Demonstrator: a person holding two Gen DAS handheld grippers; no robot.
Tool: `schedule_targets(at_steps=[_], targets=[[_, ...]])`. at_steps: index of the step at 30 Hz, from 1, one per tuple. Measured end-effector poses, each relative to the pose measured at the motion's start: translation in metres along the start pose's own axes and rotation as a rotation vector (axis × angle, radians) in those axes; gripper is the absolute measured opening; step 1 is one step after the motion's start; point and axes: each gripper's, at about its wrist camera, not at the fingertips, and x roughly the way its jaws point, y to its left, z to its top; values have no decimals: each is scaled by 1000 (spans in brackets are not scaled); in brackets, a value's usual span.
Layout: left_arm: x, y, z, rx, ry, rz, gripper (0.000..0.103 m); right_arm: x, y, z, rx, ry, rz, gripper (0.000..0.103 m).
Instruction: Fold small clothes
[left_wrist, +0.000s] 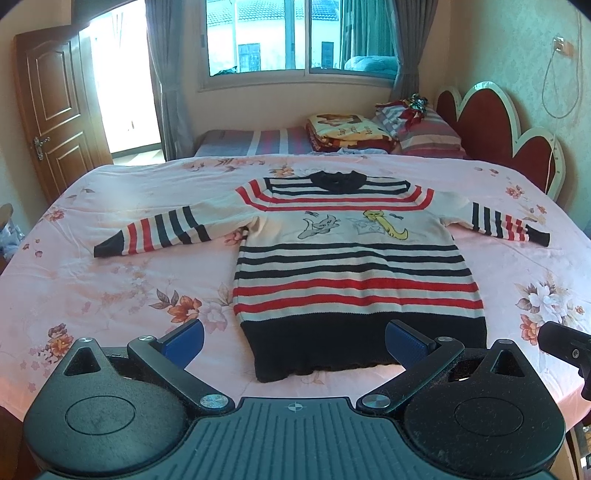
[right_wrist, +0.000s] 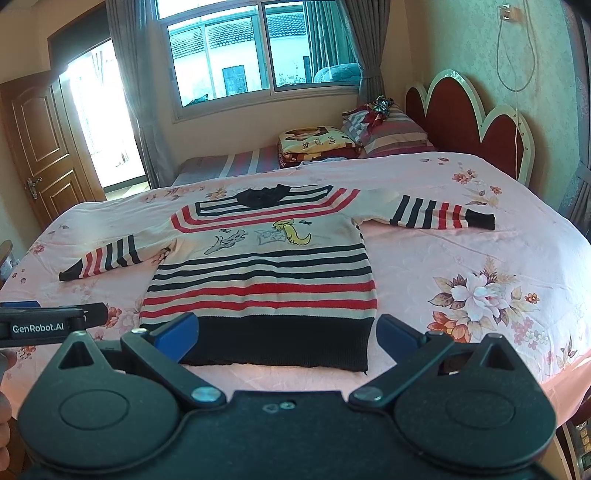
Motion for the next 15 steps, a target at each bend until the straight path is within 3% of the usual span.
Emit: schedule_targets(at_steps=[15], targets=[[4,-1,1,0,3,2,103,6,1,1,3,10,3,102]])
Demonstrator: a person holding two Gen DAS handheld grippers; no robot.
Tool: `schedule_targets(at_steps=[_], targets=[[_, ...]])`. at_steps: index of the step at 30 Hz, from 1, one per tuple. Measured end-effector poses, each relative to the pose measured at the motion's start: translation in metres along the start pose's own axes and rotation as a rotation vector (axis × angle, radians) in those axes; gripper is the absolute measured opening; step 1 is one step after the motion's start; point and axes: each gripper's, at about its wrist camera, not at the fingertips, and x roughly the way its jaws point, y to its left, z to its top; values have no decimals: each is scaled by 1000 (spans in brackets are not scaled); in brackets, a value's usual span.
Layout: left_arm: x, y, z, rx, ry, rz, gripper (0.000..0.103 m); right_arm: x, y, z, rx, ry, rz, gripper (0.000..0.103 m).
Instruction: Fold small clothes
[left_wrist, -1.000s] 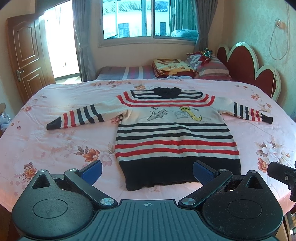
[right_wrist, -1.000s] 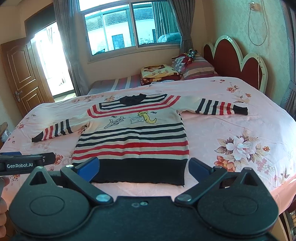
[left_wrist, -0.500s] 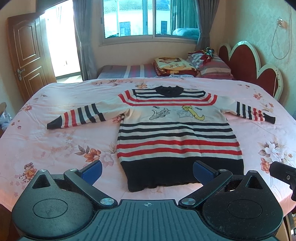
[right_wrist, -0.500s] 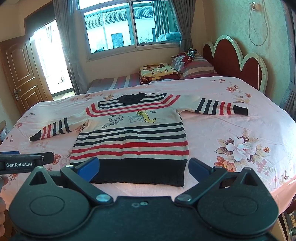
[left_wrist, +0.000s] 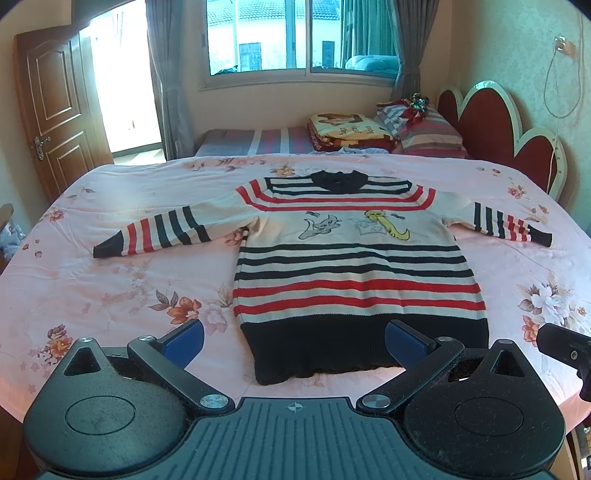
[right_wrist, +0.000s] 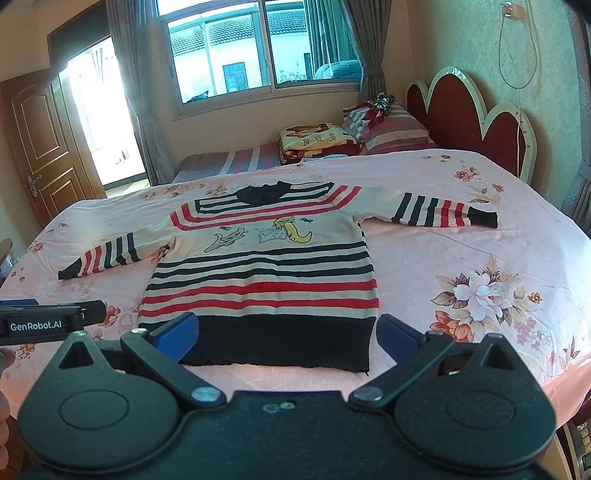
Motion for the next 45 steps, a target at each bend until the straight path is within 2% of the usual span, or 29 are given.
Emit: schedule_targets(at_steps=[10,21,32,45], targets=[[8,-6,5,-2,3,1,103,7,-4,5,-3,6,-6,102],[37,-18,22,-17,15,11,103,32,-25,19,9,29,-29,102],[94,-37,49,-14,29,35,103,77,-54,43,11,38,-84,102],[180,-65,88,-32,73,-16,103,159,-105,82,50,64,-136,102]])
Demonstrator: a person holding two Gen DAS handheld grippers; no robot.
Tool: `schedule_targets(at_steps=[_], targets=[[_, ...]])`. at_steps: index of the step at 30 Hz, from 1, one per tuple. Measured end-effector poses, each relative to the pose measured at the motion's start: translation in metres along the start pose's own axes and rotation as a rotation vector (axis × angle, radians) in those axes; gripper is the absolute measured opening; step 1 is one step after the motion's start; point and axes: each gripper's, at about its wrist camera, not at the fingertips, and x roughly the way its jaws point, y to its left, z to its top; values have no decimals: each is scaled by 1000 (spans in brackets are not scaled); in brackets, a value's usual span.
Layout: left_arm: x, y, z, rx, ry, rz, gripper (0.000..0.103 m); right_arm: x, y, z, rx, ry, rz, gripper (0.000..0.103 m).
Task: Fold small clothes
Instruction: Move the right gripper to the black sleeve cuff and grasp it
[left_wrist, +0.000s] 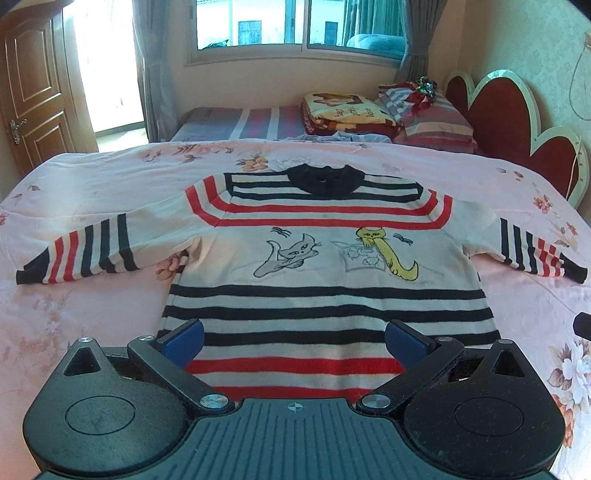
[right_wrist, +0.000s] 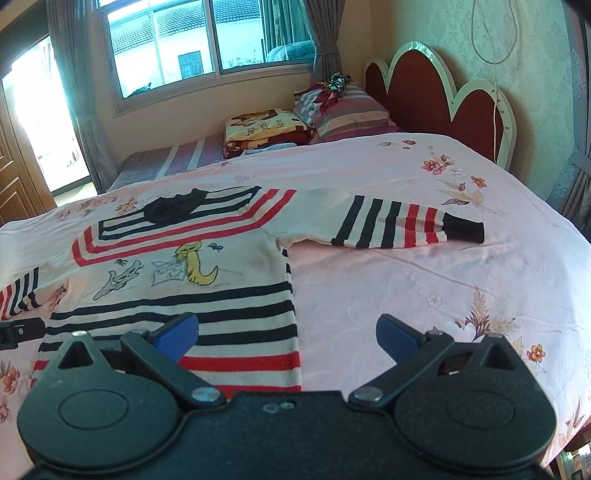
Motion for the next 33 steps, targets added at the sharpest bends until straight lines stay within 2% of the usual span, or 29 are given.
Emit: schedule_targets(at_steps=[6,11,18,19,20,22,28,33], targets=[[42,-19,23,11,3,28,103,46,-34,24,25,10,-29,101],[81,-34,39,-10,21,22,103,81,-63,40,48,3,-67,100],[133,-63,57,28,54,36,103,141,-106,61,91,40,-122,96],[139,-66,58,30,61,34,103,148,-111,63,100,52,-124,89],[147,-70,60,33,70,39,103,156,-117,66,111,59,-127,71],[159,-77,63,43,80,45,103,173,-129,69,120,80,-148,63],[177,-86,69,47,90,70,103,209,-176,73,245,136,-191,64],[187,-85,73,37,101,79,103,232,-201,78,308,152,-210,71]])
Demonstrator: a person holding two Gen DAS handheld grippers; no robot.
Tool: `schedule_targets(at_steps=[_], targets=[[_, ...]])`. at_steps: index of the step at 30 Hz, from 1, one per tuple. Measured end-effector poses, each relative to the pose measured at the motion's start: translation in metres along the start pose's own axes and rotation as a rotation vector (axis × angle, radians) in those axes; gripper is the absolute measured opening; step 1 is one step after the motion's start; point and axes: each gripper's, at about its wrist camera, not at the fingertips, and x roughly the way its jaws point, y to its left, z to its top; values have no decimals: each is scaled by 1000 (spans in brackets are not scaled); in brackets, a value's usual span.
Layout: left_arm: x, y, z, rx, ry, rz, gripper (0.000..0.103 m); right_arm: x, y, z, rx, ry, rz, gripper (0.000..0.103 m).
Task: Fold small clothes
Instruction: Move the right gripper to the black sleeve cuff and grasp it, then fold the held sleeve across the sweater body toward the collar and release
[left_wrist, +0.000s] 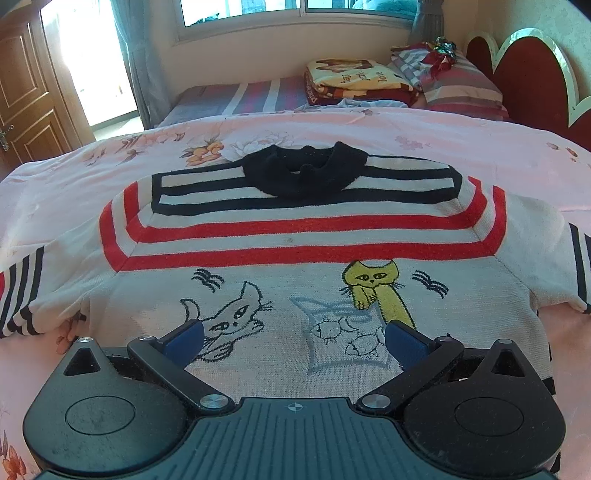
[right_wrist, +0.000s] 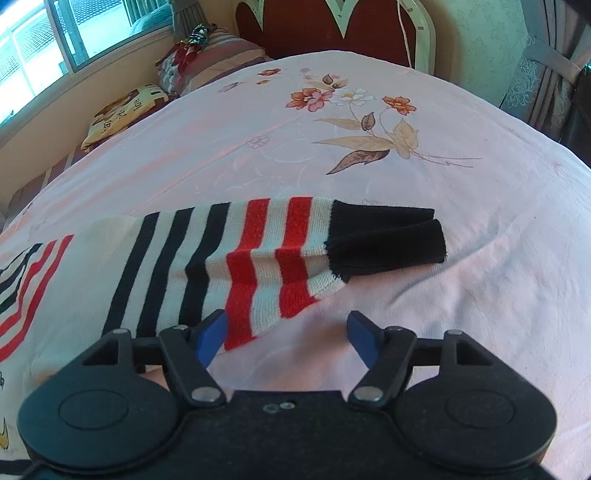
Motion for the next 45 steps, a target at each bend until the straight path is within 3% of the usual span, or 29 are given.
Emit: schedule_targets(at_steps=[4,6,8,10,16,17,18,19,22,27,31,34,35,37,42,44,45], targets=[[7,3,2,-20,12,-4,103,14,-1,7,10,-25,-8,70],[9,5,3,-29,10,-8,103,17,-2,10,27,-50,-12,62],[9,7,2,-37,1,-5,103,17,-6,13,54,-78,5,42],[10,10,3,-46,-7,-13,103,16,-9,16,80,-97,28,31],[11,18,8,-64,-27,-32,102,-2,4,23,40,-181,112,15],[12,19,9,-68,-26,-36,99,-6,14,26,10,-195,132,14],[12,22,10,-73,-30,-46,84,-11,25,28,-17,-208,159,14],[13,25,11,-79,-21,-59,78,-16,37,30,-46,-221,195,13],[15,41,15,-131,-3,-67,76,-31,93,32,-162,-248,299,13],[13,70,20,-179,-23,-57,76,-38,203,6,-353,-207,492,13],[20,88,23,-205,-16,-90,76,-22,272,-36,-462,-79,588,13],[36,94,25,-225,21,-148,87,-2,306,-69,-542,61,604,26],[42,94,26,-228,30,-171,94,1,312,-77,-559,86,596,34],[50,90,26,-226,37,-208,96,-6,312,-81,-566,68,602,47],[77,67,26,-222,98,-317,96,-42,268,-74,-527,-24,555,53],[84,64,23,-244,77,-326,96,-55,242,-73,-511,-62,520,60],[85,64,23,-261,53,-338,90,-59,230,-73,-501,-71,502,61]])
